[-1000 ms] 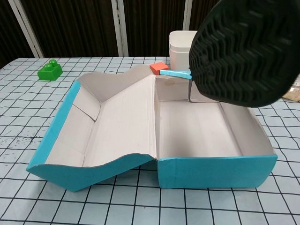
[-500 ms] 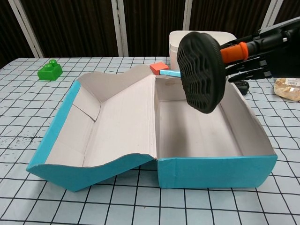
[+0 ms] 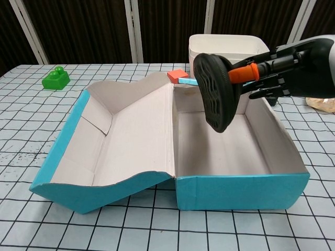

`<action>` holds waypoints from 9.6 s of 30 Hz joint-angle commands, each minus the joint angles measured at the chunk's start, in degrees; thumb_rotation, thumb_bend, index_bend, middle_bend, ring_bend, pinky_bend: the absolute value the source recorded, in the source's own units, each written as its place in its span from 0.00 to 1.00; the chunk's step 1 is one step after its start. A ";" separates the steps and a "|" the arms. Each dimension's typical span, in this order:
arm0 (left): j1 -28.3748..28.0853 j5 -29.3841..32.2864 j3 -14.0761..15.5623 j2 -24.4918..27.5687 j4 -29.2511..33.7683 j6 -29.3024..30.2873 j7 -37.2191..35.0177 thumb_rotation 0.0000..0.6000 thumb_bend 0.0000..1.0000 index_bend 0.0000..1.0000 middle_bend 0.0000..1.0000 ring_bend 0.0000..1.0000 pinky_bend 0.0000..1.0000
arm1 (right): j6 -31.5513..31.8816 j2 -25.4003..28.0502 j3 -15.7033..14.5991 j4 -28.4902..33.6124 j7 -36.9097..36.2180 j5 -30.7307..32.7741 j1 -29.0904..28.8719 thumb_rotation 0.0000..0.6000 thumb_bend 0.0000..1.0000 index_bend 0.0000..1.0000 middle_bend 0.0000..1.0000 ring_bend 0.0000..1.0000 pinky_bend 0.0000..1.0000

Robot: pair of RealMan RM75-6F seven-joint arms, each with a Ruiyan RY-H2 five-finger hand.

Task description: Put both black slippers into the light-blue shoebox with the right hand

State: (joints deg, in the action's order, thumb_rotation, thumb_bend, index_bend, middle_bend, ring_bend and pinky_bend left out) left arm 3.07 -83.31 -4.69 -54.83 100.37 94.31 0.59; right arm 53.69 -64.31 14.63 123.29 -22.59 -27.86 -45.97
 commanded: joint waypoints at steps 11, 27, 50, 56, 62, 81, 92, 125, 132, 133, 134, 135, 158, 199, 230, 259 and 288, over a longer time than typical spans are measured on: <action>-0.04 0.17 -0.04 0.15 -0.07 -0.20 -0.43 1.00 0.46 0.04 0.03 0.00 0.02 | -1.01 -5.63 0.68 -4.12 2.84 -0.89 1.00 1.00 0.36 0.55 0.45 0.21 0.00; -0.10 0.09 0.02 0.15 -0.08 -0.30 -0.34 1.00 0.46 0.04 0.03 0.00 0.02 | 4.18 -12.24 -0.34 -8.02 9.48 -1.40 2.29 1.00 0.36 0.56 0.45 0.26 0.21; 0.00 -0.12 0.11 0.23 0.02 -0.11 -0.51 1.00 0.46 0.04 0.03 0.00 0.02 | 5.62 -17.43 -2.82 -11.96 16.33 -4.98 5.87 1.00 0.36 0.56 0.45 0.27 0.24; -0.03 -0.28 0.21 0.17 0.08 -0.16 -0.25 1.00 0.46 0.04 0.03 0.00 0.02 | 7.54 -19.28 -4.50 -13.06 20.46 -7.38 6.49 1.00 0.36 0.57 0.45 0.27 0.24; 0.04 -0.33 0.21 0.24 0.08 -0.03 -0.51 1.00 0.46 0.04 0.03 0.00 0.02 | 9.03 -21.15 -5.37 -14.18 24.13 -7.99 6.96 1.00 0.36 0.57 0.45 0.27 0.26; 0.10 -0.30 0.24 0.53 0.03 -0.09 -1.20 1.00 0.46 0.04 0.03 0.00 0.02 | 17.55 -29.53 -6.29 -17.57 38.84 -8.25 7.22 1.00 0.36 0.57 0.45 0.27 0.27; 0.01 -0.33 0.29 0.46 0.09 -0.26 -0.87 1.00 0.46 0.04 0.03 0.00 0.02 | 14.84 -28.33 -3.50 -15.29 37.25 -9.22 8.82 1.00 0.36 0.56 0.44 0.27 0.27; 0.14 -0.95 0.63 0.57 0.27 -0.08 -0.83 1.00 0.46 0.04 0.03 0.00 0.02 | 5.87 -18.15 -2.24 -8.60 40.71 -0.29 5.11 1.00 0.25 0.00 0.05 0.00 0.03; 0.09 -0.79 0.60 0.51 0.37 -0.17 -0.54 1.00 0.46 0.04 0.03 0.00 0.02 | 5.54 -16.06 -2.73 -7.20 42.17 1.81 3.60 1.00 0.18 0.00 0.02 0.00 0.03; 0.09 -0.80 0.60 0.50 0.37 -0.16 -0.51 1.00 0.46 0.04 0.03 0.00 0.02 | 5.64 -15.86 -2.63 -7.01 42.13 2.03 3.47 1.00 0.18 0.00 0.02 0.00 0.03; 0.08 -0.80 0.59 0.48 0.37 -0.15 -0.49 1.00 0.46 0.04 0.03 0.00 0.02 | 5.68 -15.61 -2.57 -6.77 42.08 2.19 3.37 1.00 0.18 0.00 0.02 0.00 0.03; 0.09 -0.77 0.58 0.48 0.36 -0.16 -0.49 1.00 0.46 0.04 0.03 0.00 0.02 | 5.75 -15.26 -2.54 -6.47 42.08 2.36 3.28 1.00 0.18 0.00 0.02 0.00 0.03; -0.03 -3.07 -0.68 -2.50 -2.70 3.56 0.61 1.00 0.46 0.04 0.03 0.00 0.02 | 10.92 19.33 -4.31 11.70 30.93 -21.71 19.20 1.00 0.18 0.00 0.02 0.00 0.03; -4.65 -0.59 -3.00 -10.82 -8.78 0.07 13.74 1.00 0.44 0.04 0.02 0.00 0.02 | -32.87 24.48 -18.31 -30.25 31.48 -8.67 1.71 1.00 0.18 0.00 0.02 0.00 0.02; -5.39 0.42 -2.94 -11.61 -9.34 -0.75 14.97 1.00 0.44 0.04 0.02 0.00 0.02 | -37.56 11.75 -24.90 -42.98 23.08 -10.79 0.31 1.00 0.18 0.00 0.02 0.00 0.02; -5.93 1.36 -3.14 -11.91 -10.03 -1.33 15.38 1.00 0.44 0.04 0.02 0.00 0.02 | -37.01 7.69 -29.11 -44.73 20.28 -10.40 -3.48 1.00 0.18 0.00 0.02 0.00 0.02; -6.28 1.57 -3.08 -12.02 -10.22 -1.60 15.23 1.00 0.44 0.04 0.02 0.00 0.02 | -37.36 7.73 -30.48 -43.69 18.98 -10.89 -5.05 1.00 0.18 0.04 0.14 0.00 0.02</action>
State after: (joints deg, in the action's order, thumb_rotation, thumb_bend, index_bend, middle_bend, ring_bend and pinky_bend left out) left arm -3.21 -81.76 -7.76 -66.84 90.15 92.71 15.82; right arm 16.39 -56.63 -15.83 79.53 -3.57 -38.75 -50.96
